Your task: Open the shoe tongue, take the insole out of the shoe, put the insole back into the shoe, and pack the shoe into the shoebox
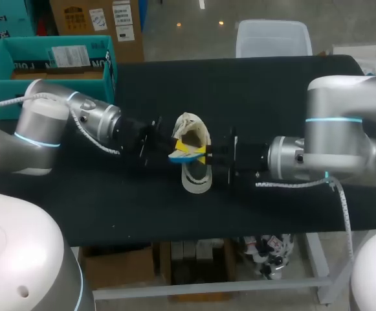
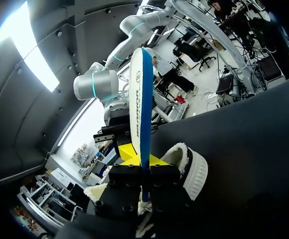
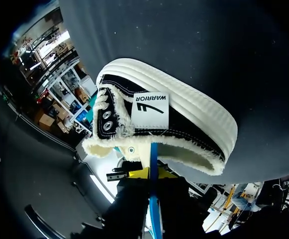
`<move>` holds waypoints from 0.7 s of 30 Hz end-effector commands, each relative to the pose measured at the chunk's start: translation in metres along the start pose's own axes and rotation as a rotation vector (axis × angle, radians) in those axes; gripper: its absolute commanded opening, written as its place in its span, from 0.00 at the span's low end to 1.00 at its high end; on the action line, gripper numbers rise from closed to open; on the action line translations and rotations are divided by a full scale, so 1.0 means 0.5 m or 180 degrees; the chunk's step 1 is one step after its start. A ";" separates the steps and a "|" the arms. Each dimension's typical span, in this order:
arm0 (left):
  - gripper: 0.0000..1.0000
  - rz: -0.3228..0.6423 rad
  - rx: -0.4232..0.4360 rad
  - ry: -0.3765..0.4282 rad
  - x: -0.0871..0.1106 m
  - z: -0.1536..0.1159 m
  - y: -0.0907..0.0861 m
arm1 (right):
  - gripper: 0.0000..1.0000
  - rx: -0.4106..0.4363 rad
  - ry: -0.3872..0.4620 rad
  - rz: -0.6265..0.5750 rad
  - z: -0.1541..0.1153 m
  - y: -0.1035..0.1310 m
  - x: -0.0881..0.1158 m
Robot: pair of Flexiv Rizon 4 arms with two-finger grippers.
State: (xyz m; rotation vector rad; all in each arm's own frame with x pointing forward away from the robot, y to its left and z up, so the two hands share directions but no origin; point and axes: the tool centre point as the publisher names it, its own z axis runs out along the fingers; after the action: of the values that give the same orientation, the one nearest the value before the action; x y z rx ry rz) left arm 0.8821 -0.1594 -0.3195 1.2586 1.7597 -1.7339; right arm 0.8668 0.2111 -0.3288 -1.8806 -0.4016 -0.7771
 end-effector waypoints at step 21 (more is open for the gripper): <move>0.00 -0.0105 0.0009 -0.0016 0.005 0.003 0.056 | 0.68 -0.0118 0.0108 -0.0060 -0.001 -0.006 -0.007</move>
State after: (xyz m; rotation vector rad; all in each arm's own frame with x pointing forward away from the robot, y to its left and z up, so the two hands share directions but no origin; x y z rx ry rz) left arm 0.9008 -0.1641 -0.3350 1.2341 1.7921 -1.7501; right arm 0.8750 0.2153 -0.3368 -1.8865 -0.4003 -0.8028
